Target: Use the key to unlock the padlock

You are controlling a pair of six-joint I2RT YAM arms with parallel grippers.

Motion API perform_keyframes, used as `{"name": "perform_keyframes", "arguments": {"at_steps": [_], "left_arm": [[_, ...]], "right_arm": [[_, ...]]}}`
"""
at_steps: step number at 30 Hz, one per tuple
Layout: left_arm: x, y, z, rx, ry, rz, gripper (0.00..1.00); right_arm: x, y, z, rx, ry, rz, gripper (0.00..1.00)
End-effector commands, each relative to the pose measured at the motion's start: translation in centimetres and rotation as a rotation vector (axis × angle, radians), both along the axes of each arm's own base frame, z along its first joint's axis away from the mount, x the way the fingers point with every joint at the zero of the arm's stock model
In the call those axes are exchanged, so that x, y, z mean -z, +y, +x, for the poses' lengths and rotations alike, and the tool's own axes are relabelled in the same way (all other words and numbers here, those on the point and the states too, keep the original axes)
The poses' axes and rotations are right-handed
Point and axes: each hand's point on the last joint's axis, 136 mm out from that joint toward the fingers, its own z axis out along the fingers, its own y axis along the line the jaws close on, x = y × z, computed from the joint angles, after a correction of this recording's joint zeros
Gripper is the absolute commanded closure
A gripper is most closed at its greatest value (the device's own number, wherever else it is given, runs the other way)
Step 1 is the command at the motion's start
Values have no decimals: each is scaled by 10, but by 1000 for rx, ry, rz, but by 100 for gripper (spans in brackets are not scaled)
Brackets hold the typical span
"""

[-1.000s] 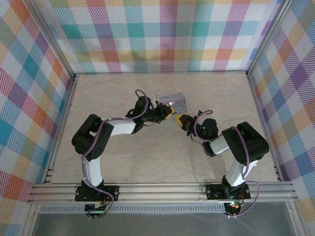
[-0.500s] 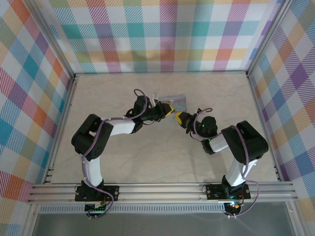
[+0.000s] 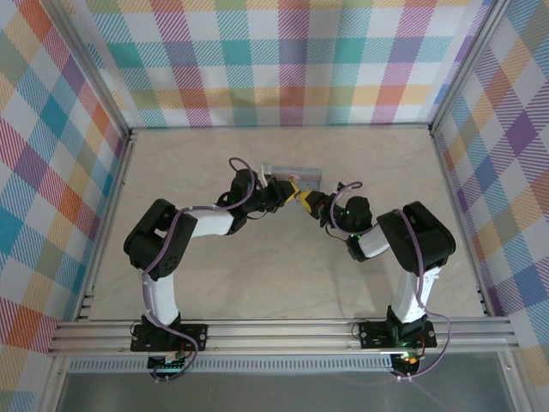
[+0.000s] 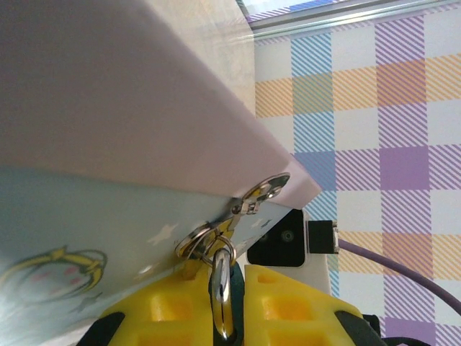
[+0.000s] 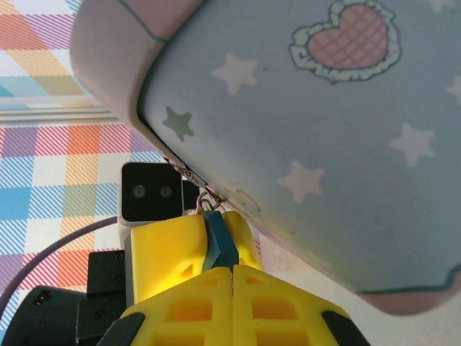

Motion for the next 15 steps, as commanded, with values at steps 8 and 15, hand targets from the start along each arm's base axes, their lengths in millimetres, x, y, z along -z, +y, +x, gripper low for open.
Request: {"name": "perform_keyframes", "arguments": {"at_steps": [8,15], "left_arm": [[-20,-53,-77,323,-1,-81,100],[1,-49,-95,347,39,-55,100]], "right_arm": [[-33,26,13,-20,-36,116,100],[-13,25,0,-50,-8,52,100]]}}
